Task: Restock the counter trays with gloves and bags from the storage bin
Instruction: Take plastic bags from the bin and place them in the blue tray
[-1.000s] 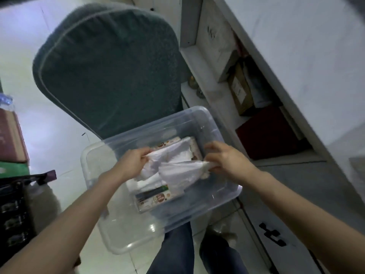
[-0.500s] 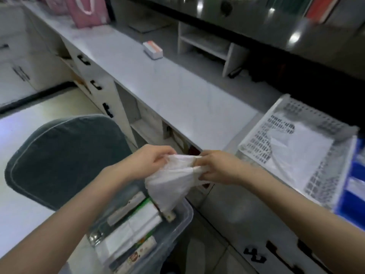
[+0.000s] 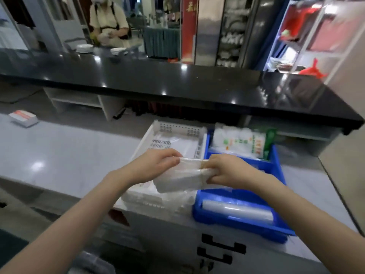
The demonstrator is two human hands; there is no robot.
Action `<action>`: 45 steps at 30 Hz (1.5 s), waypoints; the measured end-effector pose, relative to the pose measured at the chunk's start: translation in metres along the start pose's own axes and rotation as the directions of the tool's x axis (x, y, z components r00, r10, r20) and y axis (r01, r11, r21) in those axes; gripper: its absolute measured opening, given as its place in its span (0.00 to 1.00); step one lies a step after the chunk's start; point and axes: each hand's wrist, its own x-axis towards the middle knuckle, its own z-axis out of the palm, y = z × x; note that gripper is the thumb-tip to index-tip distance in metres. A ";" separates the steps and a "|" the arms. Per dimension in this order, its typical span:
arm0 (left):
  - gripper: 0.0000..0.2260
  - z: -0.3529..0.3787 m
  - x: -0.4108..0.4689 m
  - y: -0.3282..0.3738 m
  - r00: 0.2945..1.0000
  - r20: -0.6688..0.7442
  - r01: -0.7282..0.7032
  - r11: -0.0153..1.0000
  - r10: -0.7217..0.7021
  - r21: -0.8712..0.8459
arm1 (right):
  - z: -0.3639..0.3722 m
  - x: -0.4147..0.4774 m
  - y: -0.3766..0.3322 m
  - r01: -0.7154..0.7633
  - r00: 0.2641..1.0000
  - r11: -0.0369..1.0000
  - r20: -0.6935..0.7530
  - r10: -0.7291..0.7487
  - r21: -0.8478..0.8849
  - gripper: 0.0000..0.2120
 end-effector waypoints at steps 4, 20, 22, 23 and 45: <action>0.27 0.050 0.049 0.051 0.987 0.103 -0.138 0.973 0.121 0.184 | -0.005 -0.043 0.061 -0.143 0.989 0.989 -0.028 0.145 0.037 0.07; 0.27 0.157 0.159 0.060 0.993 0.118 0.026 0.999 -0.029 0.030 | -0.025 -0.134 0.206 -0.459 0.884 0.881 -0.156 0.441 -0.110 0.08; 0.22 0.165 0.168 0.049 0.990 0.130 0.034 0.994 -0.047 0.103 | -0.025 -0.140 0.213 -0.475 0.876 0.872 -0.159 0.456 -0.118 0.08; 0.19 0.169 0.172 0.046 0.989 0.137 0.030 0.990 -0.048 0.135 | -0.025 -0.140 0.215 -0.482 0.872 0.869 -0.153 0.465 -0.108 0.08; 0.12 0.179 0.184 0.045 0.938 0.336 -0.220 0.899 0.088 0.379 | -0.058 -0.093 0.233 -0.467 0.864 0.884 -0.230 0.448 -0.032 0.09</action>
